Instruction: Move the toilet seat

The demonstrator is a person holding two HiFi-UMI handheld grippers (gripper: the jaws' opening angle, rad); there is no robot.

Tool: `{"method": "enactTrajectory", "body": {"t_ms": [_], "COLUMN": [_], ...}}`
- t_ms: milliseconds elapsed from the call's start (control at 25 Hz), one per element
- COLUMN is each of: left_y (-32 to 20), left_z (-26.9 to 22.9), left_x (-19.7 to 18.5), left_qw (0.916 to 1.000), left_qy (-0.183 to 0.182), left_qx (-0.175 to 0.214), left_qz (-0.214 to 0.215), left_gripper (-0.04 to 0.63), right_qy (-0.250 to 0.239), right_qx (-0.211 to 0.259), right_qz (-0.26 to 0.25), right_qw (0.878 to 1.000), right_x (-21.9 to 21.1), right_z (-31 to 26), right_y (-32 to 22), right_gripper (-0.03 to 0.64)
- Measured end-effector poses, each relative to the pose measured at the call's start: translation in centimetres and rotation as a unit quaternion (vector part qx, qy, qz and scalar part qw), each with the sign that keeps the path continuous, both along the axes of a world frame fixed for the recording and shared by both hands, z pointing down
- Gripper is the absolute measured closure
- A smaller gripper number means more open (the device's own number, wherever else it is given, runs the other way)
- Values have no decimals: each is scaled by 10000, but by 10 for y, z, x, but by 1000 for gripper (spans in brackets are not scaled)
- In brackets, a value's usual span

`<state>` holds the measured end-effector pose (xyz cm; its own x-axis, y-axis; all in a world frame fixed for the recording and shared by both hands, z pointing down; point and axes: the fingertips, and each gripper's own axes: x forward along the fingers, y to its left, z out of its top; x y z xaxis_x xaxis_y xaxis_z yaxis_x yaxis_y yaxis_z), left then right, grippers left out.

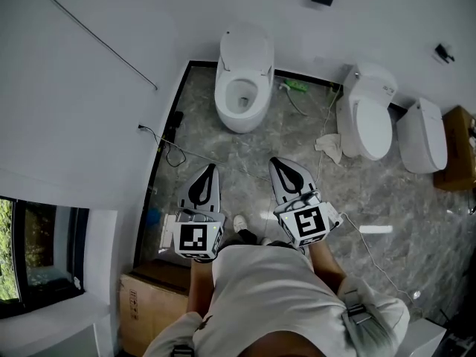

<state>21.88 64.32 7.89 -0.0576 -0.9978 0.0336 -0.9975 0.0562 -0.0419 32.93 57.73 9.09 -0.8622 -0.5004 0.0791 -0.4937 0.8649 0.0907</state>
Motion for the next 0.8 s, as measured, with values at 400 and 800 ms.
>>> {"method": "enactTrajectory", "body": {"t_ms": [400, 800], "left_y": [-32, -63], "left_z": [5, 11], "left_x": [-59, -92], "left_qw": [9997, 9990], "left_qy": [43, 120], "left_qx": [-21, -83], "left_qz": [232, 424], "left_gripper": [572, 572], "right_qy": [102, 211], "right_qx": [-17, -67], "right_qz": [261, 466], "right_qw": [9996, 9987], "right_x": [-54, -85], "right_z": [5, 11], "right_y": [-28, -52], "right_gripper": [595, 595]}}
